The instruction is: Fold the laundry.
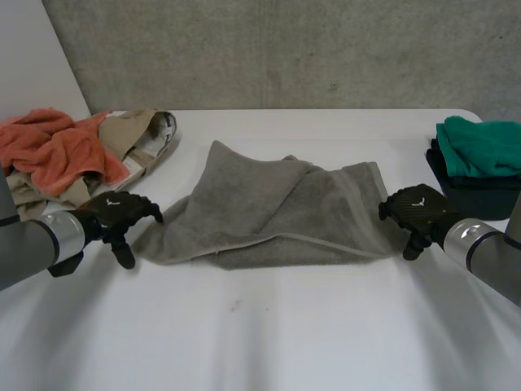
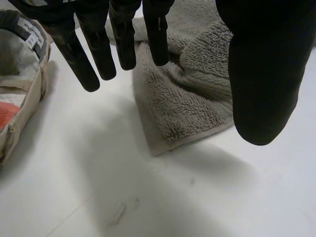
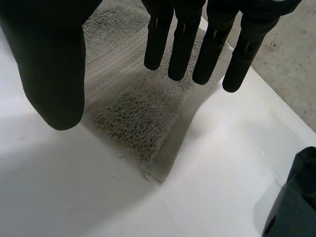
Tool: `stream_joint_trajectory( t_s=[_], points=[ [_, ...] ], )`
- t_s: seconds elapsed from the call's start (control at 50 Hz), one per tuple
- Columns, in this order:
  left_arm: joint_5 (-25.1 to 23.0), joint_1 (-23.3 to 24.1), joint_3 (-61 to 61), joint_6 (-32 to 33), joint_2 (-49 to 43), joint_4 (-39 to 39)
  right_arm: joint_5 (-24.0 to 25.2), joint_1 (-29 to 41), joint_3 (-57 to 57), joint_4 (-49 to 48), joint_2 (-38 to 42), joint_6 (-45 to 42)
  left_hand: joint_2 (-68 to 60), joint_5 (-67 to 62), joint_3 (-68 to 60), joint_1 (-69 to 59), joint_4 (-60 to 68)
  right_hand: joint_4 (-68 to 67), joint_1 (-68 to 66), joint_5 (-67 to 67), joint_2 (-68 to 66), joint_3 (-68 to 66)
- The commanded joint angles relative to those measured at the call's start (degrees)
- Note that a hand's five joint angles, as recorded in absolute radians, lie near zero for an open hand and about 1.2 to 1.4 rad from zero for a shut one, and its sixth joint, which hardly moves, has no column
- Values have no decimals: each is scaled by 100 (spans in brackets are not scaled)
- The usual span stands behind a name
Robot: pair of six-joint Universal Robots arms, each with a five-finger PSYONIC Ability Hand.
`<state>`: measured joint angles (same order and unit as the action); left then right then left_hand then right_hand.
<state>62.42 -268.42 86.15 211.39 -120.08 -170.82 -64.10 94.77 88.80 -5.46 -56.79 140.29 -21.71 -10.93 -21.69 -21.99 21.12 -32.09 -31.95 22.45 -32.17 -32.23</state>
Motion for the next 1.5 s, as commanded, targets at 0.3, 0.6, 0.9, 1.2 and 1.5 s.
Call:
stream_joint_trajectory(
  t_s=[0.3,0.6,0.9,1.2,1.5],
  points=[
    [16,-35,-29,-63,108,-22,-67,77,-627,-315,651,139,56,-21,55,85,2,-1373,-1387,1337,-1365,-1359],
    [-11,-26,-37,-107,178,-31,-234,173,-1128,-614,1020,376,140,63,139,169,-82,-3239,-3253,3203,-3231,-3225],
    [-2,0,-90,-133,178,-31,-138,-196,-1137,835,291,465,191,113,190,219,-132,-11,-26,-25,-4,3],
    [-11,35,-116,-186,178,-39,-41,-126,-1146,450,800,200,191,113,190,219,-132,-718,-732,682,-710,-704],
    [-11,18,-116,-195,187,-31,-269,24,-1567,28,1240,341,191,113,190,219,-132,-1658,-1673,1622,-1651,-1644]
  ],
)
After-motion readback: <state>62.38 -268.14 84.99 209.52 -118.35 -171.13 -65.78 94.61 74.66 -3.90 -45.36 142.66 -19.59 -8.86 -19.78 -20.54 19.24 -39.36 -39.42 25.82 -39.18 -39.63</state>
